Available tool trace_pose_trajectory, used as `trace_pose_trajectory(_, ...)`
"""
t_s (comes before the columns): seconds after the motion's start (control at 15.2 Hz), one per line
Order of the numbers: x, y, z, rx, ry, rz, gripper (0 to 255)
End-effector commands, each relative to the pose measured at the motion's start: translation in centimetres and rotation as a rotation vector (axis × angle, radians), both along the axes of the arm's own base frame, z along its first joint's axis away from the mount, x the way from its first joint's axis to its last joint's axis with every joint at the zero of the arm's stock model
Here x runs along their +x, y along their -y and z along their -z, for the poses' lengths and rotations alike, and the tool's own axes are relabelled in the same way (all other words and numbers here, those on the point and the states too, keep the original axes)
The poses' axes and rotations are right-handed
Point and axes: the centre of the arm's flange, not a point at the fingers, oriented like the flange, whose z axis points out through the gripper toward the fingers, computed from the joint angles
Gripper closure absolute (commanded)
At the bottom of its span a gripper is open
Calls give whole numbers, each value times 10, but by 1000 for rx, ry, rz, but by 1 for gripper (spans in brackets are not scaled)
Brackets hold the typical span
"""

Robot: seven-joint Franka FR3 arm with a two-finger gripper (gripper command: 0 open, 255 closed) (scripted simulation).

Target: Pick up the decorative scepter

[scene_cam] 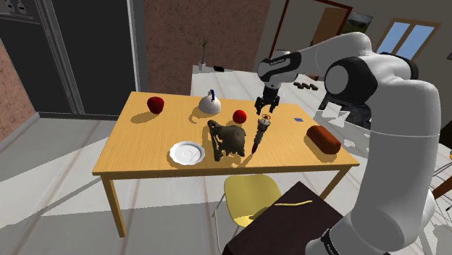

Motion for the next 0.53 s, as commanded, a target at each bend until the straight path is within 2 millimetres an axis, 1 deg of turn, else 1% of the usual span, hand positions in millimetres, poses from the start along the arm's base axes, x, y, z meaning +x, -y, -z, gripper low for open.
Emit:
trace_pose_trajectory(0.0,5,8,9,2,-4,10,0)
trace_pose_trajectory(0.4,5,8,41,2,-4,10,0)
trace_pose_trajectory(0.46,5,8,49,2,-4,10,0)
